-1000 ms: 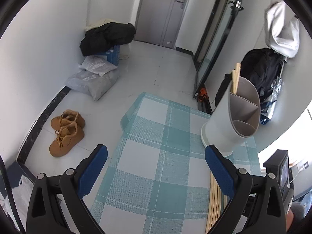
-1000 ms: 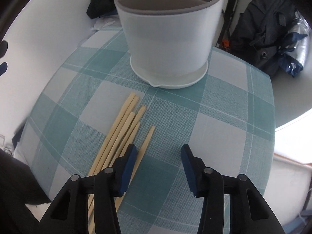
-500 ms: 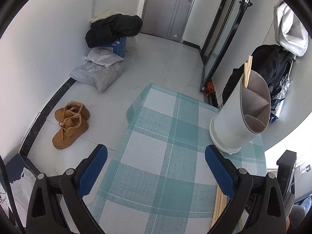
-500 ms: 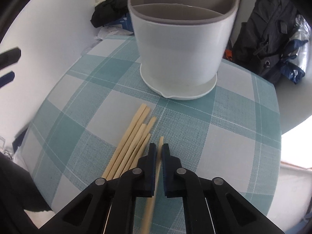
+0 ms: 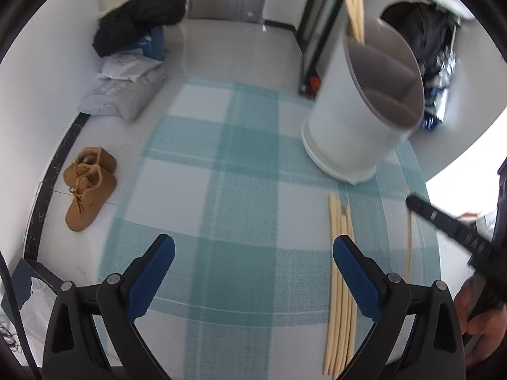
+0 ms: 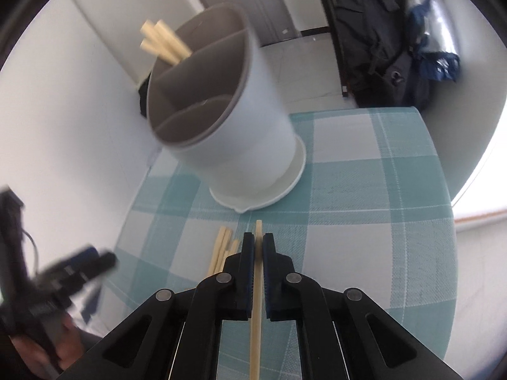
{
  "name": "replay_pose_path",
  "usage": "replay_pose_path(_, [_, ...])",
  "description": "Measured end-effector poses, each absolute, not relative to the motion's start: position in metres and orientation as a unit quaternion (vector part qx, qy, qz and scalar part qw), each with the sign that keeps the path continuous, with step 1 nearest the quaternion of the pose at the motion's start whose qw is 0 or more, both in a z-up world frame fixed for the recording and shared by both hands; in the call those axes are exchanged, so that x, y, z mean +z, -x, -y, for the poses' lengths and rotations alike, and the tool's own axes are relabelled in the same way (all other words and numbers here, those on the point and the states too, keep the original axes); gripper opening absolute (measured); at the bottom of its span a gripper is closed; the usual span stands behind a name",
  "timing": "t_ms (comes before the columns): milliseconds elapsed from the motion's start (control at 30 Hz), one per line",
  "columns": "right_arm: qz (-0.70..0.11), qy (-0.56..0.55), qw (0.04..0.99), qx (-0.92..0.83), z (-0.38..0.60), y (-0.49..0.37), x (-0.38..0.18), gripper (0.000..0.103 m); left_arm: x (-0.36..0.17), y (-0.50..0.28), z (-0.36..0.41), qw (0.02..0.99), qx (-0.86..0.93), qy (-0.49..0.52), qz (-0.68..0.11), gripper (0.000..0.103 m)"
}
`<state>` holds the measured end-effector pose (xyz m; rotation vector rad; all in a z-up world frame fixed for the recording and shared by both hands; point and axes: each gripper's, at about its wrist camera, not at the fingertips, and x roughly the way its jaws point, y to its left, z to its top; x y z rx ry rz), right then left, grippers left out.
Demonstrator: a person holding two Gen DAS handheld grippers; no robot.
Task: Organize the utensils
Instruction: 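Lower the right gripper to the chopstick pile and close on one chopstick, then lower the left gripper to the chopsticks and close on one while the right gripper holds its chopstick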
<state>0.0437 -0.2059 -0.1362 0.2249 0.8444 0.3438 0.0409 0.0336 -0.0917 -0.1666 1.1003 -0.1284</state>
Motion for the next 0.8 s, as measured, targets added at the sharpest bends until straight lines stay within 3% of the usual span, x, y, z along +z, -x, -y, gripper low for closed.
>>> replay_pose_path(300, [-0.365, -0.211, 0.894, 0.151, 0.265, -0.035, -0.117, 0.004, -0.112, -0.044, 0.006, 0.822, -0.080, 0.026, -0.563, 0.098])
replay_pose_path(800, [-0.341, -0.243, 0.897, 0.139, 0.305, -0.030, -0.113, 0.004, -0.125, -0.044, 0.010, 0.806, -0.046, 0.011, -0.590, 0.098])
